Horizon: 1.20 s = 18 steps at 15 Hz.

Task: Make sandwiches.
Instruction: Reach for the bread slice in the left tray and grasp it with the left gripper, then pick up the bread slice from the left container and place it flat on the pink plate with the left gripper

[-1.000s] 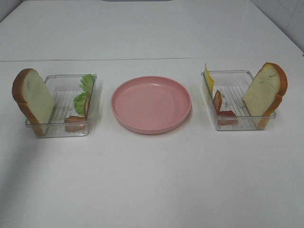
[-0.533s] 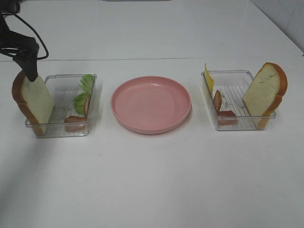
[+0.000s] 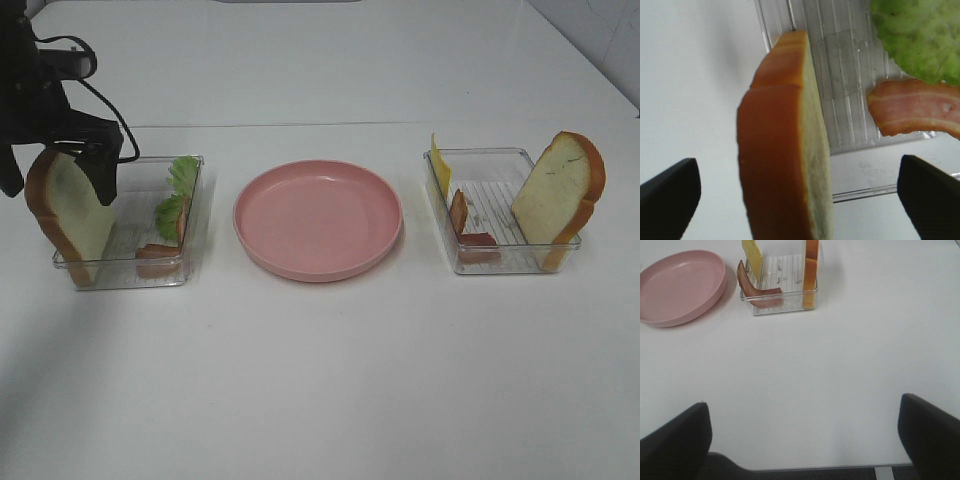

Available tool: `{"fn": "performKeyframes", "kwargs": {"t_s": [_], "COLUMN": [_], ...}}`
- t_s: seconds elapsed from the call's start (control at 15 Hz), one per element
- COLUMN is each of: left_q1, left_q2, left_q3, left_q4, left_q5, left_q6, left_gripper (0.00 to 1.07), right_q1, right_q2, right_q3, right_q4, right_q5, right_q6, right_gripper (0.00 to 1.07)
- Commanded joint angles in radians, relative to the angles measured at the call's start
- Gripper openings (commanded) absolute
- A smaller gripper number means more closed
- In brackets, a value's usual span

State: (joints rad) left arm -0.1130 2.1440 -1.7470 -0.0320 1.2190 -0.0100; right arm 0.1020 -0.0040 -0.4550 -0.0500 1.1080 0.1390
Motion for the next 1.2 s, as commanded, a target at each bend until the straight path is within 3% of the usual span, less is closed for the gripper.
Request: {"fn": "performKeyframes", "kwargs": {"t_s": [0.07,0.2,0.4,0.53,0.6,0.87,1.07,1.2], "left_q1": [-0.004,-0.004,-0.004,-0.004,-0.004,-0.004,-0.004,-0.004], "left_q2": [0.012,0.012,0.028,0.032,0.032,0.032,0.031,0.006], "left_q3": [-0.001,-0.001,-0.001,-0.001,-0.003,-0.003,-0.004,-0.005], "left_q4": [-0.007,-0.003,-0.003,0.005,0.007,0.007,0.021,0.024], "left_q5": [0.100,0.097,0.100,0.076,0.054,0.049,0.080,0.095], "left_q6": [-0.010,-0.005,0.005,0.001,-0.005,-0.012,-0.073,-0.079], "left_gripper": [0.99,0.96,0.54,0.34,0.29,0.29,0.05,0.00], "right_q1": [0.003,0.003,0.003,0.003,0.003,0.003,0.003,0.003], "right_q2": [-0.029,-0.029,-0.029,-0.029,-0.029,-0.029,-0.029,-0.029], "right_q3": [0.001,0.001,0.001,0.001,0.001,0.001,0.001,0.001], "right_q4": [-0.002,-0.002,-0.002,-0.002,-0.002,-0.002,-0.002,-0.002], "right_q5": [-0.007,-0.007,-0.007,-0.007,-0.007,-0.007,-0.007,-0.007], "right_q6": [-0.008,-0.008,-0.008,-0.008,-0.008,-0.008,-0.008,-0.008], "right_gripper": [0.96,0.96,0.96,0.96,0.96,0.96,0.96,0.96]}}
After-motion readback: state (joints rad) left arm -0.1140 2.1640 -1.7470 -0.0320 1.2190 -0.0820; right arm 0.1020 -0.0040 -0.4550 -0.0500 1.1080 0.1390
